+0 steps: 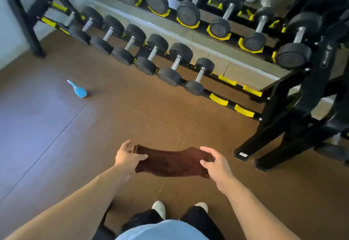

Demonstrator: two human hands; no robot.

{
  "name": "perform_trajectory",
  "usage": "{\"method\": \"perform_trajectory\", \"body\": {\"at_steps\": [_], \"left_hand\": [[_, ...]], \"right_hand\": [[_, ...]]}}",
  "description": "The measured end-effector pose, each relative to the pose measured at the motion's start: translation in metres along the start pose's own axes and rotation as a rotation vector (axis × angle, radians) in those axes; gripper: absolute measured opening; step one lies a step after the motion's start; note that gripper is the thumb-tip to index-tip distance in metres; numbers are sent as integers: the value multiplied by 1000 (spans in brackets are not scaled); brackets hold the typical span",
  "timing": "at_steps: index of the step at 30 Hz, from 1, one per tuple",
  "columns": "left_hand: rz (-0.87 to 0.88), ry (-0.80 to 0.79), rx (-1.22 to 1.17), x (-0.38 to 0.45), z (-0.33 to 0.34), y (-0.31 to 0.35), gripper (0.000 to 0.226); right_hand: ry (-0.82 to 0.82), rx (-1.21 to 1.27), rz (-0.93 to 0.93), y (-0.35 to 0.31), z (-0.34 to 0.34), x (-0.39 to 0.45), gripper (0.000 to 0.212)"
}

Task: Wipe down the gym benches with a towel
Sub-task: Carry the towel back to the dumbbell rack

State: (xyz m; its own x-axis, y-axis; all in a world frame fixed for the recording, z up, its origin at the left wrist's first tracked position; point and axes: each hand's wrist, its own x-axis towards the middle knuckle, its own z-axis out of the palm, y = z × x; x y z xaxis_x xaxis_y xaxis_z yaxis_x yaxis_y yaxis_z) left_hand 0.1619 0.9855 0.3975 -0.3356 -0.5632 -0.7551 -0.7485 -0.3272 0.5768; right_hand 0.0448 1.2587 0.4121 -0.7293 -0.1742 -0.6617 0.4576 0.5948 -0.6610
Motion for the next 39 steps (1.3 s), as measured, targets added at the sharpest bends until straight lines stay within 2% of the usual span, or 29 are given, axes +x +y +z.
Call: {"method": "perform_trajectory", "body": {"at_steps": [2, 5, 7, 9, 12, 15, 18, 23, 26, 29, 31, 34, 36, 39], "left_hand": [[56, 94, -35, 18, -13, 17, 82], [126, 154, -65, 43, -30, 43, 60], [165, 153, 12, 60, -44, 61, 40], [201, 153, 120, 75, -61, 79, 30], [170, 165, 190, 87, -85, 103, 31], [110, 125, 193, 95, -101, 124, 44], [103, 150, 366, 106, -111, 137, 44], [51, 426, 356, 133, -142, 152, 8], [-69, 475, 313, 162, -173, 148, 25], [-83, 474, 313, 189, -204, 153, 34], [-36, 468, 132, 205, -223, 167, 33], [-36, 443, -148, 230, -257, 192, 41], [-29, 444, -204, 244, -283, 205, 42], [-13, 423, -206, 262, -321, 223, 40]], "right_hand": [[-124, -118, -23, -30, 6, 25, 57], [-259, -359, -77, -70, 19, 68, 51], [-306, -518, -144, -97, 29, 102, 49], [-337, -656, -216, -130, 37, 136, 49], [-385, -802, -308, -188, 49, 174, 51], [-401, -910, -405, -247, 67, 205, 49], [-440, -1001, -492, -300, 94, 232, 45], [-563, -1079, -542, -367, 158, 258, 32], [-603, -1063, -584, -399, 205, 274, 17], [-604, -930, -577, -431, 258, 278, 17], [-591, -768, -501, -449, 296, 279, 16], [-590, -518, -310, -479, 351, 281, 2], [-582, -489, -280, -498, 384, 287, 14], [-614, -625, -303, -526, 421, 296, 30]]}}
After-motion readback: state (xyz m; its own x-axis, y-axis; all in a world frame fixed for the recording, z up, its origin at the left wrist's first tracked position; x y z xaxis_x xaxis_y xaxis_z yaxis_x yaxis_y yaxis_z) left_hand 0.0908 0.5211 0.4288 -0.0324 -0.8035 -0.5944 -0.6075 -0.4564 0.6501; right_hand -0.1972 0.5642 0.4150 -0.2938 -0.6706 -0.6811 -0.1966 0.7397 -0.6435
